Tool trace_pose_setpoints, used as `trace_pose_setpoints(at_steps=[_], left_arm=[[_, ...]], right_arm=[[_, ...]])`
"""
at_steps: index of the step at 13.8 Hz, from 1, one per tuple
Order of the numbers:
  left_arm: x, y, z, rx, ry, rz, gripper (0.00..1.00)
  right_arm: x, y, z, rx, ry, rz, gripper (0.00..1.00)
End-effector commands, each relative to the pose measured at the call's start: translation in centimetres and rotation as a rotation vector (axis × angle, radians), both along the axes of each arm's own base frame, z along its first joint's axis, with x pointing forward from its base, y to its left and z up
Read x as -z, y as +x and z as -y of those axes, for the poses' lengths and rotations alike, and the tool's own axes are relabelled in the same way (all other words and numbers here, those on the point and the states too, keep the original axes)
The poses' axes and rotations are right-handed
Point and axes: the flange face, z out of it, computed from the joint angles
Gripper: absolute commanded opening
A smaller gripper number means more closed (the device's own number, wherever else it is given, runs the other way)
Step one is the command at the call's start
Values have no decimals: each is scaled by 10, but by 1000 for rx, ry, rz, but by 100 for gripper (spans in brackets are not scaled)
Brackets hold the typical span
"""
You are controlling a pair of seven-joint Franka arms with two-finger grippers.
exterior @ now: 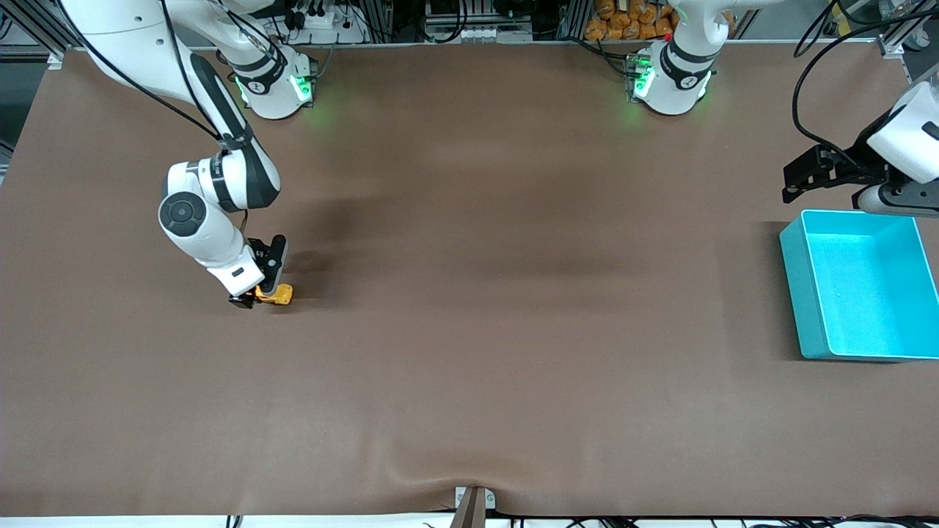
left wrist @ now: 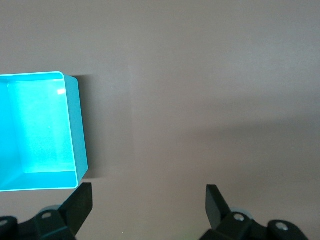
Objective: Wind and store yellow beetle car
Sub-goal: 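Lower the right gripper over the car and close on it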
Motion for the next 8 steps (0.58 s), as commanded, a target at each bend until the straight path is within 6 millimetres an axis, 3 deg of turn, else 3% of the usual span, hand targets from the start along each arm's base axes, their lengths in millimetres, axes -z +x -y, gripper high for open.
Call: trace_pose_setpoints(at_steps=[1,5,8], left_arm=[[-6,-2,-1,-13,19,6,100],[-5,-2,0,-12,19,4,100],[-6,-2,-1,-13,19,6,100]], right_arm=[[15,7,2,1,-6,-11,68],[14,9,2,-9,-5,-7,57],[15,9,1,-9,-5,-4,42]])
